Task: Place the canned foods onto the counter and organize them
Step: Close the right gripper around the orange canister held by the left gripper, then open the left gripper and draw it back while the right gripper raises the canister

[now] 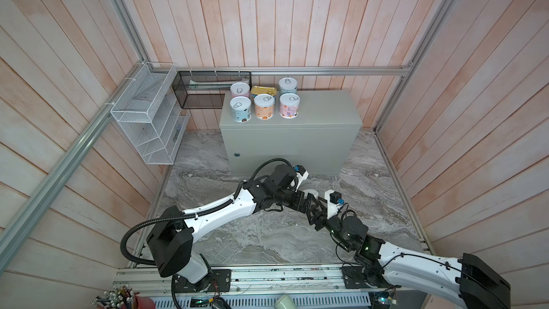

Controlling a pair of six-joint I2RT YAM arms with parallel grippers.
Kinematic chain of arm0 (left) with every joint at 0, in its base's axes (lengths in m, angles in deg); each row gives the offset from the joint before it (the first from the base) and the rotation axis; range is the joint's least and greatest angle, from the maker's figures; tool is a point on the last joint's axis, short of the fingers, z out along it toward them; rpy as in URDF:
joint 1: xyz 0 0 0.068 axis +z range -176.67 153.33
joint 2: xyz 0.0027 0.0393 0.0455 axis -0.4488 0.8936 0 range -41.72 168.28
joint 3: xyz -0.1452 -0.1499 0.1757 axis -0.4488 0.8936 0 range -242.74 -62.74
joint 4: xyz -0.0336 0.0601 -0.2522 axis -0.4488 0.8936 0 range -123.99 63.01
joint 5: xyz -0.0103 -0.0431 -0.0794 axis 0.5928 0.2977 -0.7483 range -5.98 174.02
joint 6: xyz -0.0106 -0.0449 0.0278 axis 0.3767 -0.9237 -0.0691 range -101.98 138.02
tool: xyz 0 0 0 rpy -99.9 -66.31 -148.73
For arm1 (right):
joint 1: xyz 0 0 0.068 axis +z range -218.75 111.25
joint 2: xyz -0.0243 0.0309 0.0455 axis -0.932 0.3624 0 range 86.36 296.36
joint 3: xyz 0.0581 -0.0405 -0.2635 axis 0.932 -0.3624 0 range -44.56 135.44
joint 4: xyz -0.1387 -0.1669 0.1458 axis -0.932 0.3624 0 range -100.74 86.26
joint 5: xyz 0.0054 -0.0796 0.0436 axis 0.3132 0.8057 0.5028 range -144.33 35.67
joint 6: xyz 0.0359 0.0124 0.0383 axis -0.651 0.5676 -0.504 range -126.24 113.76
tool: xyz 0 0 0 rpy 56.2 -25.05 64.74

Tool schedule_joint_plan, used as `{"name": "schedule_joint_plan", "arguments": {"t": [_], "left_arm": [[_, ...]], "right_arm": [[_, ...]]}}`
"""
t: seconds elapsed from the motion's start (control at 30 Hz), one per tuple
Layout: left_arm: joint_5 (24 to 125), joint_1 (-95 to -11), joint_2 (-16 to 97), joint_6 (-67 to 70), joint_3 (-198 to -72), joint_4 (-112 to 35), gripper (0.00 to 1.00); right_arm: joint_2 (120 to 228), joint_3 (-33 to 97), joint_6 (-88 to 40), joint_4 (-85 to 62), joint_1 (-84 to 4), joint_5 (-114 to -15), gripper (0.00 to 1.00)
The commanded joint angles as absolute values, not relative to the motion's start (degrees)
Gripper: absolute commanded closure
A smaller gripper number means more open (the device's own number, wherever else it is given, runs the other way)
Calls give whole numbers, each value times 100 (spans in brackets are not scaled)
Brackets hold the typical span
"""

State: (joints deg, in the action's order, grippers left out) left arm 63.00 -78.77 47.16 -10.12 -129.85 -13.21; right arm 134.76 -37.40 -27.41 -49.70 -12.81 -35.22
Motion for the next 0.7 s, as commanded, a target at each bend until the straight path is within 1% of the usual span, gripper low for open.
{"name": "schedule_joint_plan", "arguments": {"t": [0.0, 0.33, 0.67], "left_arm": [[6182, -7954, 4687, -931, -12941, -1097, 0], [6685, -7939, 4481, -925, -12649, -1210, 0], [7718, -7726, 3374, -959, -11518, -1828, 0]], "right_arm": [[13330, -3665, -2909, -5378, -1339, -3148, 40], [13209, -3696, -2997, -5207, -1343, -2947, 40], [13281, -3471, -3033, -4903, -1338, -2867, 40]]}}
